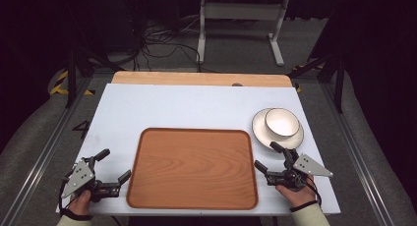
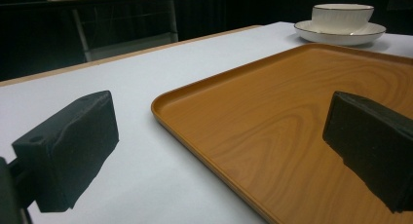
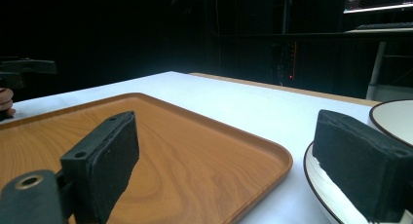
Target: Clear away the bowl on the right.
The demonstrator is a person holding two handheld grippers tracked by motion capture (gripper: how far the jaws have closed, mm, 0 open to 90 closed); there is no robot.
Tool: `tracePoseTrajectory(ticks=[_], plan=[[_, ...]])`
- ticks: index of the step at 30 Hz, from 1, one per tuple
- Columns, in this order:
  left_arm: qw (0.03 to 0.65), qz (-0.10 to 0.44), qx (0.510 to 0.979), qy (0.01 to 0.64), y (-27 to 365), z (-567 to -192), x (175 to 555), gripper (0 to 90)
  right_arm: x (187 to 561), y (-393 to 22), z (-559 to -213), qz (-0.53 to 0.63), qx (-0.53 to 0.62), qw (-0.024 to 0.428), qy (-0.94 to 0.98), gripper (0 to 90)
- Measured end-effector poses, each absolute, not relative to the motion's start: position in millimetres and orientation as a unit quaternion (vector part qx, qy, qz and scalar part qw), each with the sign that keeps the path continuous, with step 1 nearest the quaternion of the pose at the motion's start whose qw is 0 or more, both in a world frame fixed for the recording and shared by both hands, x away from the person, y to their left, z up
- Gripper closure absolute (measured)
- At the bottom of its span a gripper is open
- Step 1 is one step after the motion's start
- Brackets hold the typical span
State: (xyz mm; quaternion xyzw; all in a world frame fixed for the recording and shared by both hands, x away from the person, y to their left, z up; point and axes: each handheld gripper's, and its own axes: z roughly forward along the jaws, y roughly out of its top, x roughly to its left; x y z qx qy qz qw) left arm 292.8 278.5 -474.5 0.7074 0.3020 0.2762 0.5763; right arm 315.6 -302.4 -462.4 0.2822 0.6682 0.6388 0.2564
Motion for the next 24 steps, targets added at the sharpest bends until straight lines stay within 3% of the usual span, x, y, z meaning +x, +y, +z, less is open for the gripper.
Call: tracePoseTrajectory(ticks=[24], plan=[[0.575, 0.276, 0.709, 0.302, 277.9, -474.4, 293.0, 0.3, 317.5, -302.1, -461.8, 0.636, 0.287, 0.251, 0.670, 10.4]])
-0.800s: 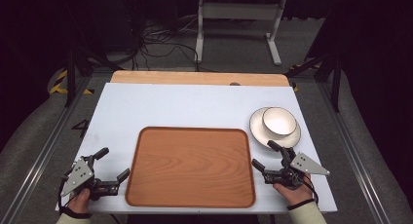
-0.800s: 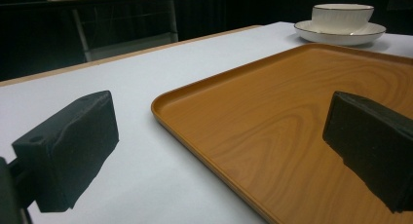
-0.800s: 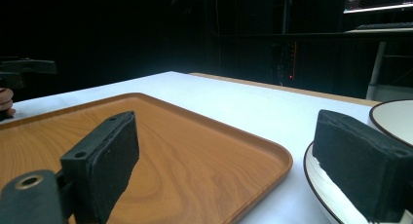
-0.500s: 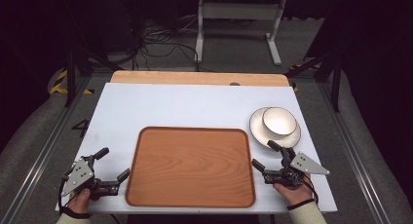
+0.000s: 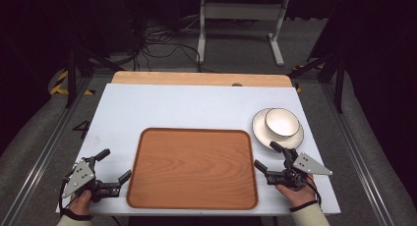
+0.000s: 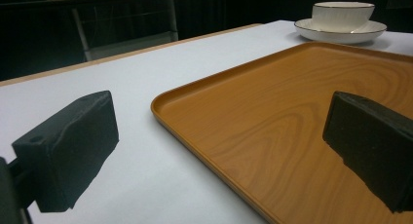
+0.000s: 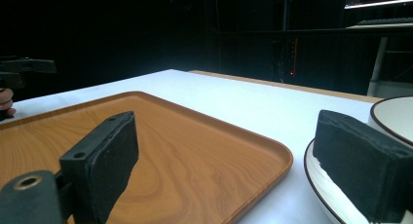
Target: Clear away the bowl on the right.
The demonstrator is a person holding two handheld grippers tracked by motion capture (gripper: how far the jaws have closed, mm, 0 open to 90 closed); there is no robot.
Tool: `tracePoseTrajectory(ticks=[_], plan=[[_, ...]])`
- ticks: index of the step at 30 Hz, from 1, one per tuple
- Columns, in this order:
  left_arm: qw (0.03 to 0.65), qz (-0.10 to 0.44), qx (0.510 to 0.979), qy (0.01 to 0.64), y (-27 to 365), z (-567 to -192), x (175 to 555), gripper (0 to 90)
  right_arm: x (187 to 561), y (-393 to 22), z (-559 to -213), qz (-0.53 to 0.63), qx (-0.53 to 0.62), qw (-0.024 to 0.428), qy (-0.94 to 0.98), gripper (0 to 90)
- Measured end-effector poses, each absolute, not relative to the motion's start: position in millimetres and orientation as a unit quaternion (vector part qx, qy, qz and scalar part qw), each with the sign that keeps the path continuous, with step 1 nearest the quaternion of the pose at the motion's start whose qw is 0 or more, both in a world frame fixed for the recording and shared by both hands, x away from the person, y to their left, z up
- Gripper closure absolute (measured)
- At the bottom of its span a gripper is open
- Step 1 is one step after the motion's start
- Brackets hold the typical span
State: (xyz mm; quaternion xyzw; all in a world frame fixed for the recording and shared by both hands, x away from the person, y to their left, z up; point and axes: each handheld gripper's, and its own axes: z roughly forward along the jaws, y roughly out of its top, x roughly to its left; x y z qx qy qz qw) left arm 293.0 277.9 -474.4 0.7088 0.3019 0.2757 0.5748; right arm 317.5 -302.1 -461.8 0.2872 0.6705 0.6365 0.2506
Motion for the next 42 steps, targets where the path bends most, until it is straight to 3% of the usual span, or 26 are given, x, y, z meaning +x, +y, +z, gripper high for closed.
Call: tracePoseTrajectory(ticks=[12, 42], plan=[[0.574, 0.276, 0.709, 0.303, 277, -474, 293, 0.3, 321, -302, -458, 0.636, 0.292, 0.243, 0.672, 14.9], [0.573, 0.278, 0.708, 0.304, 277, -474, 293, 0.3, 323, -302, -403, 0.642, 0.282, 0.224, 0.677, 19.2]])
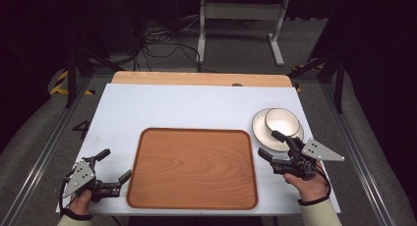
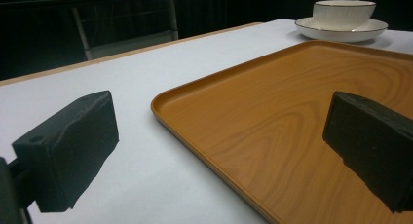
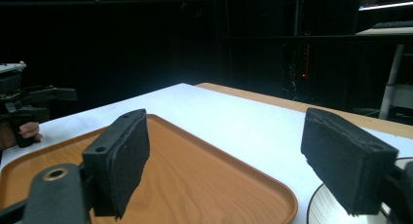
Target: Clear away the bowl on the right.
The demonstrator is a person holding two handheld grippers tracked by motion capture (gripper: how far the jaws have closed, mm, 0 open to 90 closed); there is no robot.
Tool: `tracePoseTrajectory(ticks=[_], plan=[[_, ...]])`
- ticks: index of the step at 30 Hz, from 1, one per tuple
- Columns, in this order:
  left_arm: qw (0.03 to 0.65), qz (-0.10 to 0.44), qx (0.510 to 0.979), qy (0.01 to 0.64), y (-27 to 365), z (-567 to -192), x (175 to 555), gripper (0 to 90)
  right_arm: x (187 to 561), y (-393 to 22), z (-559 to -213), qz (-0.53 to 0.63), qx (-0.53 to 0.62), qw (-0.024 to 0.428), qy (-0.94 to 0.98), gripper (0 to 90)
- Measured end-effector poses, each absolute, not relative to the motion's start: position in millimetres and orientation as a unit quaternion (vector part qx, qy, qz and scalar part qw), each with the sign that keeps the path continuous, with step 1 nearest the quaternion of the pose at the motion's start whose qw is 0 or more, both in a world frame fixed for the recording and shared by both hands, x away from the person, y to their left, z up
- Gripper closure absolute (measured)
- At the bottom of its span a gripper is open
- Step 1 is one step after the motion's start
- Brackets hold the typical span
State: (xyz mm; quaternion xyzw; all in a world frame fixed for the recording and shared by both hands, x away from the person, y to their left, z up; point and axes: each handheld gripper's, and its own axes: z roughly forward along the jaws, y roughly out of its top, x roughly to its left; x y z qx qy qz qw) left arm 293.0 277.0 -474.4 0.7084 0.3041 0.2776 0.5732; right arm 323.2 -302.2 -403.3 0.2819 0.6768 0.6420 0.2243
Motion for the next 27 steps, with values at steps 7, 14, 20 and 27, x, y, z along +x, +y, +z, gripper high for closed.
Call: tracePoseTrajectory(ticks=[7, 14, 20, 27], plan=[[0.570, 0.279, 0.711, 0.303, 277, -474, 293, 0.3, 329, -302, -396, 0.634, 0.274, 0.226, 0.687, 21.3], [0.571, 0.279, 0.711, 0.302, 277, -474, 293, 0.3, 338, -307, -388, 0.620, 0.275, 0.231, 0.698, 23.4], [0.569, 0.278, 0.713, 0.301, 277, -474, 293, 0.3, 348, -314, -379, 0.610, 0.281, 0.240, 0.701, 25.3], [0.569, 0.279, 0.712, 0.302, 277, -474, 293, 0.3, 359, -324, -373, 0.599, 0.295, 0.257, 0.698, 27.4]])
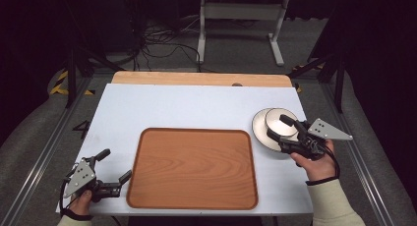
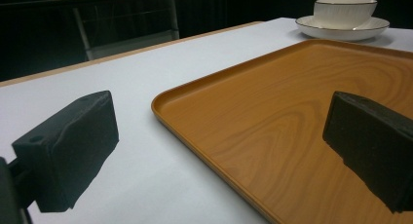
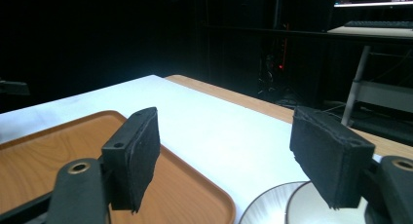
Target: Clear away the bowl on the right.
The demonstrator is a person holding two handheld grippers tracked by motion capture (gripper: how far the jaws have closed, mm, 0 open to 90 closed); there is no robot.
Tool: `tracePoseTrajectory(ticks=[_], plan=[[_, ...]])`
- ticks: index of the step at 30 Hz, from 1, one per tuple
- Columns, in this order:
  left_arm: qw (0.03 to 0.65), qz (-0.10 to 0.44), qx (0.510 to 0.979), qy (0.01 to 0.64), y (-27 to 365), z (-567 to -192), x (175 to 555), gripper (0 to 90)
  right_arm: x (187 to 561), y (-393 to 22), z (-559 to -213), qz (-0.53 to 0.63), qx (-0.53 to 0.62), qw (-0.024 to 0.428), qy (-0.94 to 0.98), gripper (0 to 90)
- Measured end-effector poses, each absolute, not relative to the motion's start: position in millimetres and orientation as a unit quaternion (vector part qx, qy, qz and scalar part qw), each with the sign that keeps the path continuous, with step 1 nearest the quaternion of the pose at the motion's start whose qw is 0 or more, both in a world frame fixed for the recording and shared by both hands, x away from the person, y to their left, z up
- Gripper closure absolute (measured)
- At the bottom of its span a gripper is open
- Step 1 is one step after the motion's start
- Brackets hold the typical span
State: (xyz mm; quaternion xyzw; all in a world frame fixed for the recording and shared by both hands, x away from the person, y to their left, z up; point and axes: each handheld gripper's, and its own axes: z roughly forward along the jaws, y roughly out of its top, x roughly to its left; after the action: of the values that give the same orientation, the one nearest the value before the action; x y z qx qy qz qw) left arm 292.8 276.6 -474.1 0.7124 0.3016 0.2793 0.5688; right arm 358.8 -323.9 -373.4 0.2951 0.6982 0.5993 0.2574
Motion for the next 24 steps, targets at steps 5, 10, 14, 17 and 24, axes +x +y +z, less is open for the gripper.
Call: tracePoseTrajectory(ticks=[5, 10, 14, 17, 24], plan=[[0.569, 0.280, 0.712, 0.301, 276, -474, 293, 0.3, 366, -331, -370, 0.593, 0.303, 0.263, 0.697, 27.8], [0.568, 0.281, 0.712, 0.301, 276, -474, 293, 0.3, 373, -338, -368, 0.585, 0.318, 0.263, 0.698, 27.7], [0.568, 0.279, 0.713, 0.302, 276, -474, 293, 0.3, 377, -344, -367, 0.579, 0.328, 0.268, 0.697, 27.7], [0.568, 0.279, 0.713, 0.302, 276, -474, 293, 0.3, 381, -347, -366, 0.575, 0.331, 0.270, 0.697, 27.7], [0.569, 0.279, 0.713, 0.301, 277, -474, 293, 0.3, 386, -347, -367, 0.566, 0.334, 0.263, 0.707, 34.3]])
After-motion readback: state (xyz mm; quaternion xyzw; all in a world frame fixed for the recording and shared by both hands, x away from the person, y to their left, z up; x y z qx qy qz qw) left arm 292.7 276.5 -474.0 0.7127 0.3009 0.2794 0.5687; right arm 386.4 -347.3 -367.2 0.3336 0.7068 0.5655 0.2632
